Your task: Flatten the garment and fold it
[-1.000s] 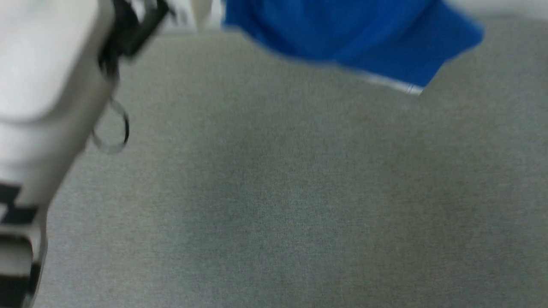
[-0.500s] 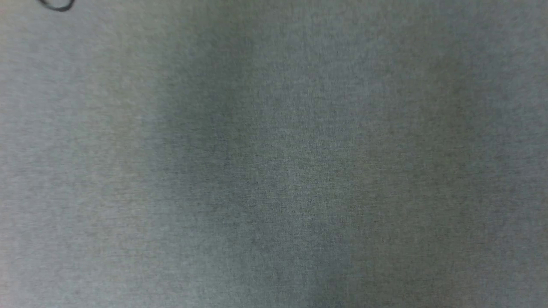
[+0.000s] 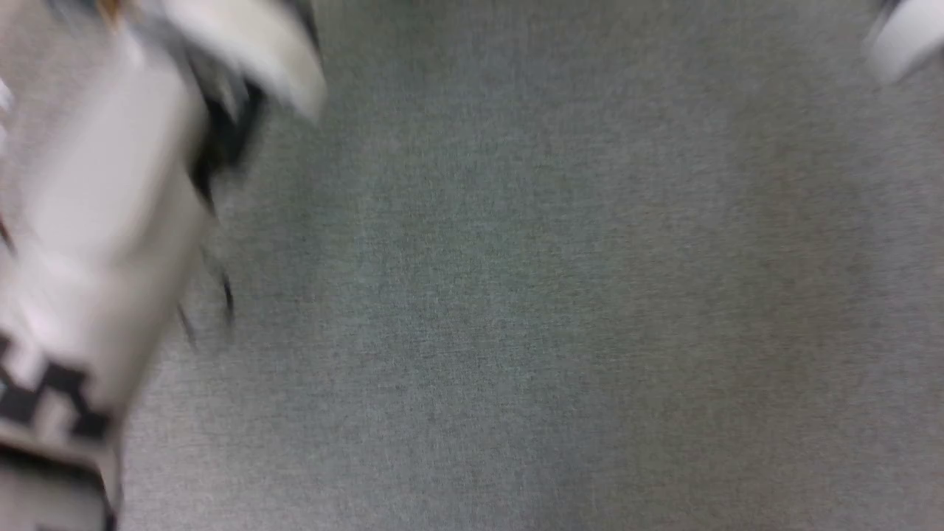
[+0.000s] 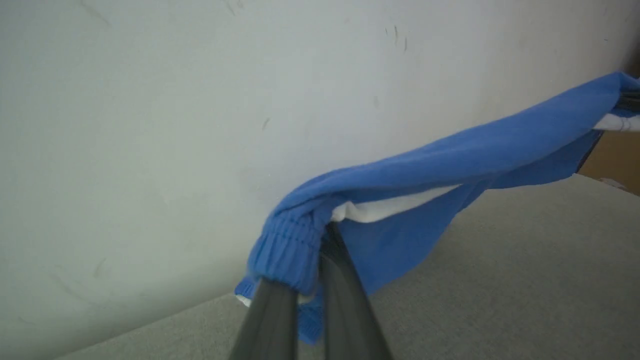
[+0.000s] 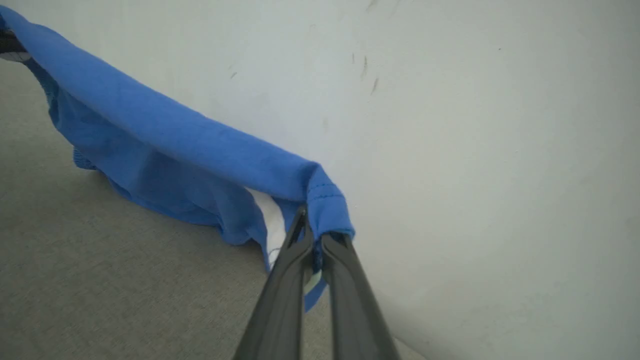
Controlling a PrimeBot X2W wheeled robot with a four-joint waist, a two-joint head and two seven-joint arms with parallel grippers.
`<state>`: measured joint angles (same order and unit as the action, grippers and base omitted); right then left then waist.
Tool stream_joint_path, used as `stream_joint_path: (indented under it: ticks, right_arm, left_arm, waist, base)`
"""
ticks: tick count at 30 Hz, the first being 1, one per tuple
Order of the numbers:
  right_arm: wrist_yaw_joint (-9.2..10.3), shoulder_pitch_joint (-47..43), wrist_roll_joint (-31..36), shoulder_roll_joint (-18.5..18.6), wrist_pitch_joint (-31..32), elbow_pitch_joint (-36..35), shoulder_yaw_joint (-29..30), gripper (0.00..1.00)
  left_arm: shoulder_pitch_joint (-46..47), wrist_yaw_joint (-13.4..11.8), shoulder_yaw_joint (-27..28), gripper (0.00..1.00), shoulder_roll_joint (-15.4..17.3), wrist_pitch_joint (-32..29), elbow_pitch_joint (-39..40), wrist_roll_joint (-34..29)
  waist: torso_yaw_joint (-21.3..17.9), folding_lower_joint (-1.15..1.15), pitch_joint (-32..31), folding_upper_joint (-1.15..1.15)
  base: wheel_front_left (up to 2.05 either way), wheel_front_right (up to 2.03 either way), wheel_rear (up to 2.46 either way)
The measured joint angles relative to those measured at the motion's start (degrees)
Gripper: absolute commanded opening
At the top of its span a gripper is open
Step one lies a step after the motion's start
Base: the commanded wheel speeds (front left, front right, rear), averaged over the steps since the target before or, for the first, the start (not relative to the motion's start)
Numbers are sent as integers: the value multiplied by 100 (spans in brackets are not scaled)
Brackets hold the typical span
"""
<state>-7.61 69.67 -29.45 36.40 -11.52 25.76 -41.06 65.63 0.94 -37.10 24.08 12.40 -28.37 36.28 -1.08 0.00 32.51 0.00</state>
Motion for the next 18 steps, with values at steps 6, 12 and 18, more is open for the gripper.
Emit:
stream_joint_path:
  ticks: [6, 12, 18]
  right_arm:
    - [-1, -1743, -33, 73, -137, -309, -387, 0]
    - [-2, -3272, 31, 261, -59, -722, -568, 0]
    - [-3, -4799, 1, 489, 233, -1301, -326, 0]
  left_arm:
    - [-2103, -220, -281, 0, 175, 125, 327, 131]
    - [-3583, -424, -494, 0, 427, 175, 756, 288]
    - [-4792, -735, -571, 0, 703, 171, 1316, 516]
  waist:
    - [-10, -2, -597, 0]
    - [-43, -2, -1267, 0]
    - [-76, -3, -1915, 0]
  base:
    - [0, 0, 0]
    - [0, 0, 0]
    - [0, 0, 0]
